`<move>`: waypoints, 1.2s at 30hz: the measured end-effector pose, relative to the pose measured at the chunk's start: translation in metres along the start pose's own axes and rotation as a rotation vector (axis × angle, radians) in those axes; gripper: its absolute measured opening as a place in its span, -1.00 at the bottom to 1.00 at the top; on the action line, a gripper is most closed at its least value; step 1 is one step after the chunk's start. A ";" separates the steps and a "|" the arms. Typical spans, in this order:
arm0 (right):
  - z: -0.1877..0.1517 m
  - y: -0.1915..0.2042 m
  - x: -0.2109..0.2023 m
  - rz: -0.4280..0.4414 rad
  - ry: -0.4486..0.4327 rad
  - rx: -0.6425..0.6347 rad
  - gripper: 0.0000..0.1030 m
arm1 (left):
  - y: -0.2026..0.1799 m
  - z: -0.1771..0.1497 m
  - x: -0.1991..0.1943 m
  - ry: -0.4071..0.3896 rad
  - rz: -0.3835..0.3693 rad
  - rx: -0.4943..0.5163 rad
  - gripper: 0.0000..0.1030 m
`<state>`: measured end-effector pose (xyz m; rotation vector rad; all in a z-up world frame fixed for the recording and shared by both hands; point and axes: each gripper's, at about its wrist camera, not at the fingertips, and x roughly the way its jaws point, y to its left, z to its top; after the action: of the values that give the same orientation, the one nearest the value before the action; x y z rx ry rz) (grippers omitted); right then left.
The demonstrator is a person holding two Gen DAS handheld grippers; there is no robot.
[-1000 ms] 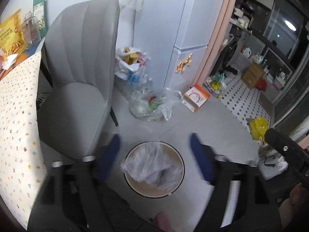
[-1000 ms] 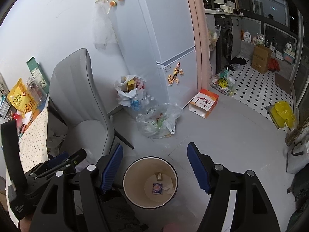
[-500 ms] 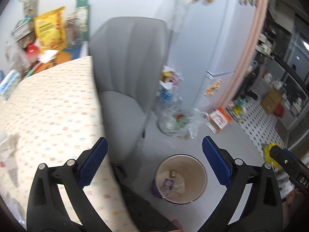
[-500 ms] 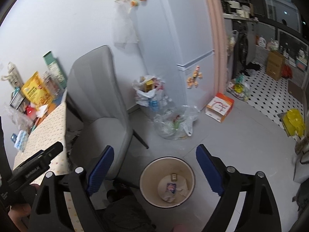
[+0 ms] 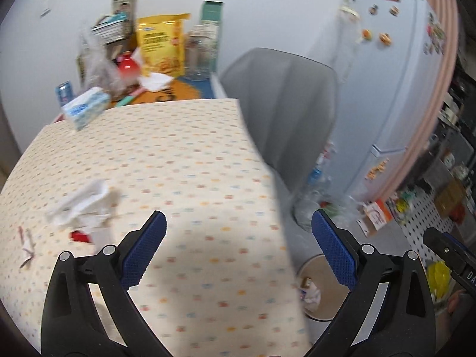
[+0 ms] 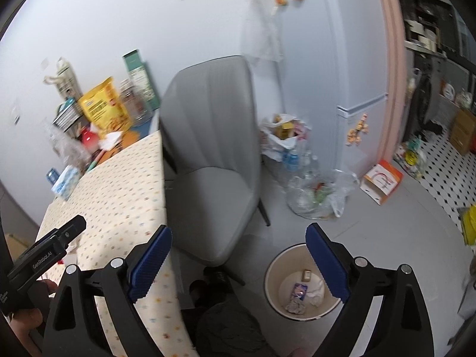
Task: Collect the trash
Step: 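Move both open tools back over the table toward the remaining trash, then grasp the red-and-white carton piece with the left tool while the right tool grasps the red torn wrapper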
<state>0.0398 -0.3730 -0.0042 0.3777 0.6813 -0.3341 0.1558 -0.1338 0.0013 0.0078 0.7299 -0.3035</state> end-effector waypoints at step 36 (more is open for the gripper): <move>-0.062 0.265 0.039 0.300 0.160 -0.467 0.55 | 0.265 -0.079 -0.051 0.001 0.361 -0.438 0.87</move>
<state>0.1449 -0.1191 -0.0138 0.0568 0.8221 0.1439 0.1408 0.1423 -0.0498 -0.2726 0.7680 0.2045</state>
